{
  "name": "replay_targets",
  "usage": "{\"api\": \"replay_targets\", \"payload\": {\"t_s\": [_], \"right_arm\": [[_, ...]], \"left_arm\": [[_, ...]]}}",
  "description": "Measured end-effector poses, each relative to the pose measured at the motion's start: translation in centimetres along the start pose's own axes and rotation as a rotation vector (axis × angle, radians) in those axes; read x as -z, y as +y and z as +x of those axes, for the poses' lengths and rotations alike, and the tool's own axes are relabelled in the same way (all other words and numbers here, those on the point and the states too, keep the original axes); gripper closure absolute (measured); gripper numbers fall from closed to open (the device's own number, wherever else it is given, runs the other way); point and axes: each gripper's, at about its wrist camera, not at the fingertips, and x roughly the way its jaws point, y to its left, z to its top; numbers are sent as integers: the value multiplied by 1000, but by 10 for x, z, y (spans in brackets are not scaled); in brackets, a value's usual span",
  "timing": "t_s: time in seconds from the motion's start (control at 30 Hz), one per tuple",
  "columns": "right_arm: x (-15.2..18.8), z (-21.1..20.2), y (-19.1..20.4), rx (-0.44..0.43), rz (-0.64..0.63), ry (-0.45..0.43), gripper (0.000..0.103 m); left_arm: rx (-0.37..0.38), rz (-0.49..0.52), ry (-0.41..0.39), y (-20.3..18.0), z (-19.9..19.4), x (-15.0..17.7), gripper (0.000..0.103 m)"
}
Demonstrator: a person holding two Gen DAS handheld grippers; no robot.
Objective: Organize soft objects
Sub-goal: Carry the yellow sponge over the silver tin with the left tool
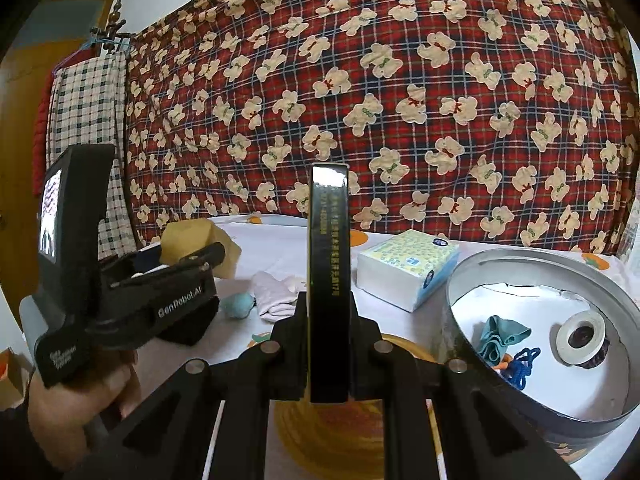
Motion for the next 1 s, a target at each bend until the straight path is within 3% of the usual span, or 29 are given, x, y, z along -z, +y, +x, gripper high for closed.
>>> {"api": "replay_targets", "payload": {"t_s": [1.0], "right_arm": [[0,-13,-35,35,72,-46,88]], "left_arm": [[45,60,-48,-48,-20,5,50]]}}
